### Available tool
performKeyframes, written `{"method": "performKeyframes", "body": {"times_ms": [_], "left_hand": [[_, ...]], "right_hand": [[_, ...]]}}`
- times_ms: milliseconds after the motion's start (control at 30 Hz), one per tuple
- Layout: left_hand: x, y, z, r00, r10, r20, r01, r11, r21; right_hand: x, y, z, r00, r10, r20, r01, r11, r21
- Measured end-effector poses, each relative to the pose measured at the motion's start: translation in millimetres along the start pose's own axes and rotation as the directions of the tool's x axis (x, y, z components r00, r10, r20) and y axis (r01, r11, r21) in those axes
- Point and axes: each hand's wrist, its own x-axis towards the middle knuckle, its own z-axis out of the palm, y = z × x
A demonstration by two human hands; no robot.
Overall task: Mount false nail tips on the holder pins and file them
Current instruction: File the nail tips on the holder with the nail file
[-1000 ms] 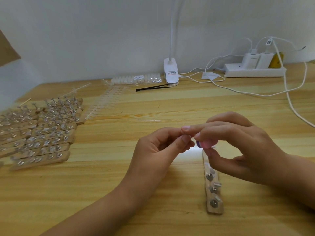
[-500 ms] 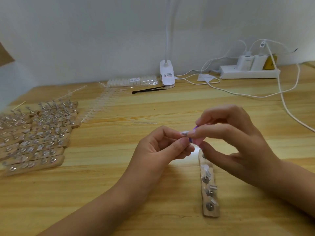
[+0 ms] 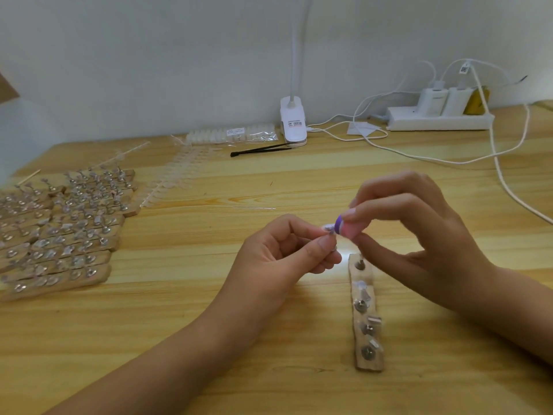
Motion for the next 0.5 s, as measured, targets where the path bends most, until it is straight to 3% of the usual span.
{"method": "performKeyframes", "body": {"times_ms": [500], "left_hand": [[-2.0,0.4,0.3,1.000,0.014,0.004,-0.014,1.000,0.027]], "right_hand": [[-0.4,-2.3,1.0,0.998,0.058,0.017,-0.060,0.991,0.119]]}}
